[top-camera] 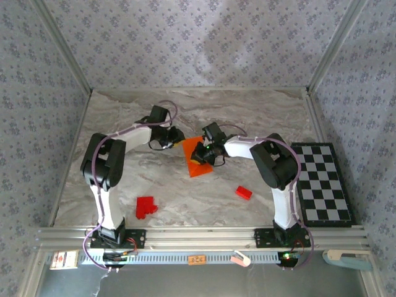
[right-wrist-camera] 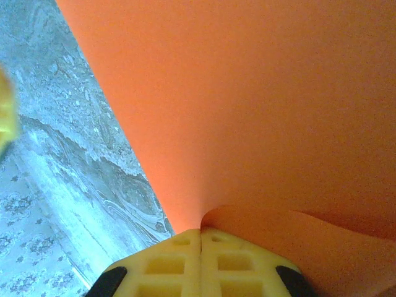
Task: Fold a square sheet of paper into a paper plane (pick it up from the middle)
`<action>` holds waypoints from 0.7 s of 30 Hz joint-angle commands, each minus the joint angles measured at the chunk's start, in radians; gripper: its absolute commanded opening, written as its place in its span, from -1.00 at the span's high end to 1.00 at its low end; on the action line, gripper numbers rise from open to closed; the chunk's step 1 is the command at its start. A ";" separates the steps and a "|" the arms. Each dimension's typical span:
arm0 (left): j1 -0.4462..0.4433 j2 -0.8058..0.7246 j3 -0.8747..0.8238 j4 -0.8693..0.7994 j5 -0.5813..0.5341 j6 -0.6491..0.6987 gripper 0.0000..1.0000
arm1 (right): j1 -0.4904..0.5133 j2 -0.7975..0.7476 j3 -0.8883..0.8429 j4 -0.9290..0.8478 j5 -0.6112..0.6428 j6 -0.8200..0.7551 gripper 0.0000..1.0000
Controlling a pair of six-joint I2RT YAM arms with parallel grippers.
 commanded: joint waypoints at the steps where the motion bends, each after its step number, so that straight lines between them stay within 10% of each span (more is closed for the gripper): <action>1: 0.023 -0.083 -0.041 0.008 -0.022 -0.029 0.44 | 0.005 0.039 0.014 -0.063 0.010 -0.019 0.76; 11: 0.048 -0.200 -0.199 0.063 0.012 -0.064 0.40 | 0.005 0.036 0.016 -0.060 0.003 -0.016 0.26; 21: -0.026 -0.211 -0.263 0.116 0.088 -0.090 0.62 | 0.002 0.029 0.008 -0.070 0.013 -0.016 0.51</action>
